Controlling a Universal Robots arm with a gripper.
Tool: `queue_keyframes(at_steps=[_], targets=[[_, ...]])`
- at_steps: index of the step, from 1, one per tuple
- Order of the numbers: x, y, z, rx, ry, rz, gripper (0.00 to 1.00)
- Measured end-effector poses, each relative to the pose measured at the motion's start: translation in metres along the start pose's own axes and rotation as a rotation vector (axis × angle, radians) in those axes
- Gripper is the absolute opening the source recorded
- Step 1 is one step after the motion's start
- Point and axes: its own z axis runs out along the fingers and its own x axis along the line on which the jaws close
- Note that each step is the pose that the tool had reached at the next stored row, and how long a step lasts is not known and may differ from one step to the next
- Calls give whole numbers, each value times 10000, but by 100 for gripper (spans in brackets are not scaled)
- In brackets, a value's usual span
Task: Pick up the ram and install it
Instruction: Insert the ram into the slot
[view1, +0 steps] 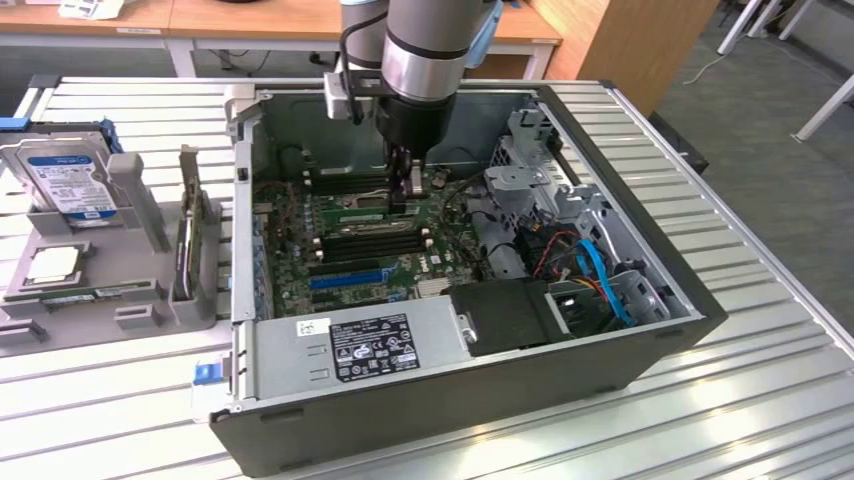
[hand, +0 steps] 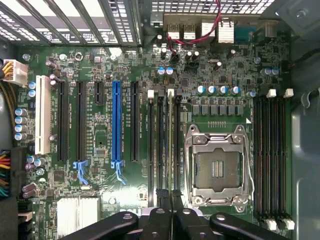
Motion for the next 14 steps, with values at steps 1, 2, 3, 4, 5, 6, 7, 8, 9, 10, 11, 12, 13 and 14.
queue_keyframes(at_steps=[1,2,3,4,5,6,7,8,9,10,11,12,13,14], targets=[[0,0,0,0,0,0,11],[0,0,0,0,0,1,11],[0,0,0,0,0,2,11],[5,-1,0,0,-1,0,11],[11,-1,0,1,-1,-1,11],[20,-1,-1,0,0,0,11],[29,-1,-1,0,0,0,11],[40,-1,-1,0,0,0,11],[50,-1,-1,0,0,1,11],[63,-2,-2,0,0,0,11],[75,-2,-2,0,0,0,11],[86,-2,-2,0,0,0,11],[96,-3,-3,1,0,0,11],[104,-3,-3,0,0,0,11]])
